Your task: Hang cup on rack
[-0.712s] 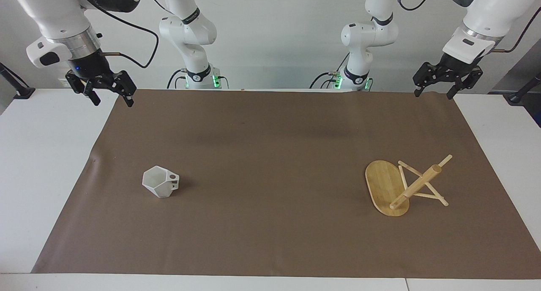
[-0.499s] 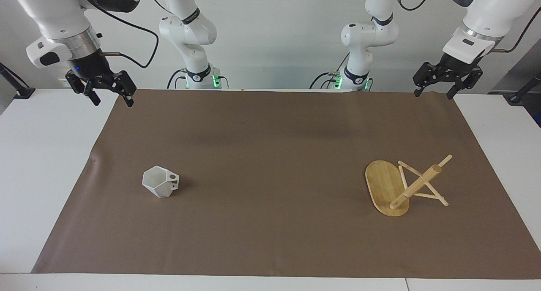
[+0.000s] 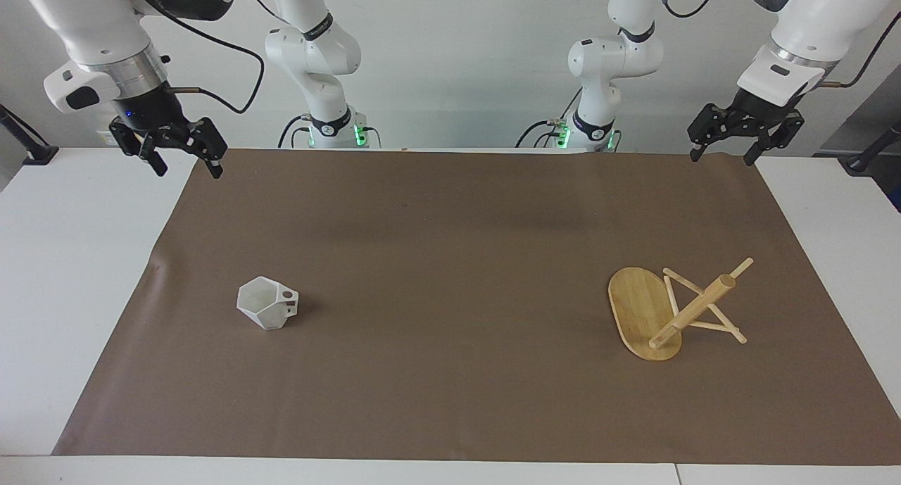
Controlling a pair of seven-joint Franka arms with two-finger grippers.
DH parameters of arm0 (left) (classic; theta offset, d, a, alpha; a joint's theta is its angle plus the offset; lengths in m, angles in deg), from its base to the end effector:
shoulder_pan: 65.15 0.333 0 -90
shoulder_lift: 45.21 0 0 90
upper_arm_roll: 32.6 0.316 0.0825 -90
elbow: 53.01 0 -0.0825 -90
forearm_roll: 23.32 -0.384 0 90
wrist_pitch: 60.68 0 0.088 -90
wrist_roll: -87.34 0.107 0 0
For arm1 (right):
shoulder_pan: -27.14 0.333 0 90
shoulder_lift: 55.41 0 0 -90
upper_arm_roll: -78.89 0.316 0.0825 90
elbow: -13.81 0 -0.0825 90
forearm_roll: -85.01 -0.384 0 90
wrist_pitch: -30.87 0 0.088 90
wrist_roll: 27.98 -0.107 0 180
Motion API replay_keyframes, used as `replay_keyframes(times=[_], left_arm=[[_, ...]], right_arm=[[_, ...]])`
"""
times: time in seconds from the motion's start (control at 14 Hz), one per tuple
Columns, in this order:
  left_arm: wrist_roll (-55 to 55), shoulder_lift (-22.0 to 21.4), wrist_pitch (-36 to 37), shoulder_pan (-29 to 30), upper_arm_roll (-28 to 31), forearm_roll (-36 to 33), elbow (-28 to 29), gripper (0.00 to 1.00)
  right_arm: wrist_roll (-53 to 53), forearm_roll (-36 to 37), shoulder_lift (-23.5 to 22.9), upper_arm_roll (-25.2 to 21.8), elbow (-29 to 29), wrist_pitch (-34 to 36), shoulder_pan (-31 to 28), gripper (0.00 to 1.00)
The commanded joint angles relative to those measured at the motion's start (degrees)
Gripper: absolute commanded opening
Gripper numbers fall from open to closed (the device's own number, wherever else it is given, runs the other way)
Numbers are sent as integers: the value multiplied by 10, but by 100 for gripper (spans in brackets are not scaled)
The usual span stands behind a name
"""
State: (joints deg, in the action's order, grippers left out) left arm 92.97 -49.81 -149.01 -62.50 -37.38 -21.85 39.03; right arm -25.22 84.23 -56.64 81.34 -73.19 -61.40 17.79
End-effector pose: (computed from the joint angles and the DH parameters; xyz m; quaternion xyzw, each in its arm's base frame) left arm 0.5260 -0.0243 0.6484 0.9976 -0.0680 0.0079 0.0092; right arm 0.5619 -0.0669 0.6410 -0.9987 0.0361 -0.0357 0.0043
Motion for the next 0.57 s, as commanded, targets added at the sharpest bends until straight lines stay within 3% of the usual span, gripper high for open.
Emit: replay_keyframes(times=[0.0,0.5], left_arm=[[-4,-11,5,5,-2,-1,8,100],[-4,-11,5,5,-3,-1,8,100]], right_arm=[[-13,0,9,2,-10,-13,0,100],[-11,0,10,10,-12,-12,1,100]])
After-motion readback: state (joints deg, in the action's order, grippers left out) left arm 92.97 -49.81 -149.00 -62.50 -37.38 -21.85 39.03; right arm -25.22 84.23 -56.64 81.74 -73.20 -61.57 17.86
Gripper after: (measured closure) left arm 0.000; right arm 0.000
